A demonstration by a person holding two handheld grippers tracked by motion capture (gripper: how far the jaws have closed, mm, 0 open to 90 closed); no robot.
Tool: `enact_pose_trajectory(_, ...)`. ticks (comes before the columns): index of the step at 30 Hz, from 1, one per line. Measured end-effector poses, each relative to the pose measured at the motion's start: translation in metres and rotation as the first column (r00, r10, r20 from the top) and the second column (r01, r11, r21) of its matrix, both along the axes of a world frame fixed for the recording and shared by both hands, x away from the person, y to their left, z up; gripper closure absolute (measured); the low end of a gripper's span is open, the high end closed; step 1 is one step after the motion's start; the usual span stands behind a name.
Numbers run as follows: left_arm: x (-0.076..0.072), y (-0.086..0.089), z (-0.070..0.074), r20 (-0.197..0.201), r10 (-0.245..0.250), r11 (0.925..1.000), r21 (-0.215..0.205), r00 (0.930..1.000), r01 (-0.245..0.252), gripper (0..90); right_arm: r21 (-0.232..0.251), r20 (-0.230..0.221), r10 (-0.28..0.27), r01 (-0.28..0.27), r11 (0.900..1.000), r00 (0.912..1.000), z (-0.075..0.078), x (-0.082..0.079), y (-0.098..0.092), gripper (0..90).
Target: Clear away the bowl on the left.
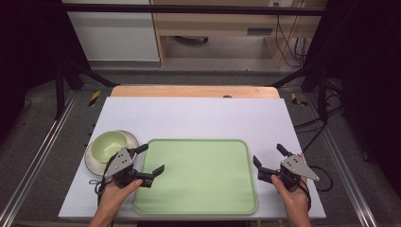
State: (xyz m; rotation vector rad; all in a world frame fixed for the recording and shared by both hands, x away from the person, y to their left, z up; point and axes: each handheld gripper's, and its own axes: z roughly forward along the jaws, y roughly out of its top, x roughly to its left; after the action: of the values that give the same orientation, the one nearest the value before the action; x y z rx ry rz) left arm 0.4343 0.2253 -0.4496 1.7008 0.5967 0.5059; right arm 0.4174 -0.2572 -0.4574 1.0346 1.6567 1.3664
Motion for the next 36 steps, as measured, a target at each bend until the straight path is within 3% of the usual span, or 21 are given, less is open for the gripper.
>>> enact_pose_trajectory(10, -0.001, 0.005, 0.005, -0.019, 0.021, 0.9998, 0.003, 0.9996, -0.021, 3.8, -0.038, 0.001, 0.001, -0.001, 0.999, 1.0, -0.001, 0.0, 0.004, 4.6)
enact_pose_trajectory(17, -0.001, 0.011, 0.013, -0.014, 0.044, 0.999, 0.015, 0.999, -0.043, 4.2, -0.039, 0.001, -0.003, 0.003, 0.999, 1.0, -0.001, 0.001, 0.004, 4.5)
enact_pose_trajectory(25, -0.002, 0.02, 0.019, -0.016, 0.076, 0.997, -0.014, 0.997, -0.077, 4.9, -0.046, 0.005, -0.002, 0.002, 0.999, 1.0, -0.001, 0.0, 0.004, 4.3)
enact_pose_trajectory(36, -0.005, 0.045, 0.04, 0.023, 0.142, 0.9898, -0.004, 0.9896, -0.142, 4.8, -0.042, 0.008, -0.005, 0.005, 0.999, 1.0, -0.001, 0.001, 0.004, 3.4)
